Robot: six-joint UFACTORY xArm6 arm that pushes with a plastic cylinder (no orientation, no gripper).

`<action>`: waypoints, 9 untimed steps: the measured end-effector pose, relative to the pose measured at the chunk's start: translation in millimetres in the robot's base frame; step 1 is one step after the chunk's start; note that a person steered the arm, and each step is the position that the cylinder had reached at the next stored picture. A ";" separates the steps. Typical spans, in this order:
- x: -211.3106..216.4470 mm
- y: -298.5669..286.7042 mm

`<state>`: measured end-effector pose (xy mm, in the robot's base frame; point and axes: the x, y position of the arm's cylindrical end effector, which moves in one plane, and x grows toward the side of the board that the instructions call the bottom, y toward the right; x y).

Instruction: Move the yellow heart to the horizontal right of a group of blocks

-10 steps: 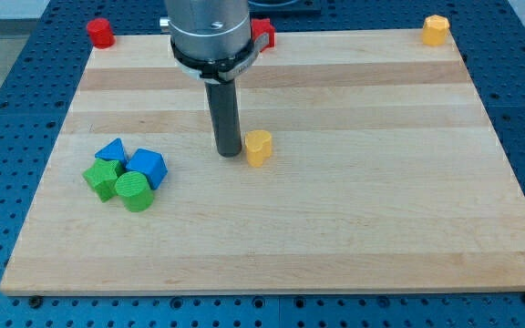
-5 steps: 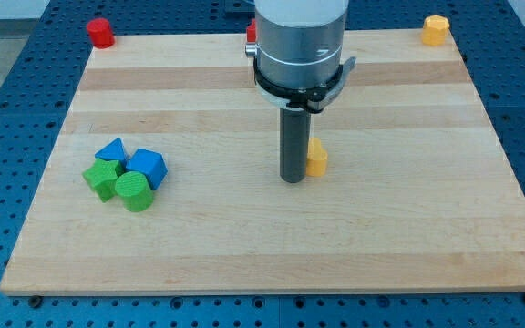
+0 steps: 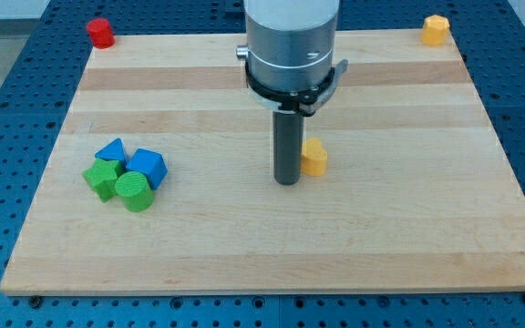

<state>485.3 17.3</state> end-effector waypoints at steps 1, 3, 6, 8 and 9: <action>-10.9 1.6; -44.3 1.6; -39.8 50.6; -36.1 116.2; -35.9 140.7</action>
<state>449.4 158.0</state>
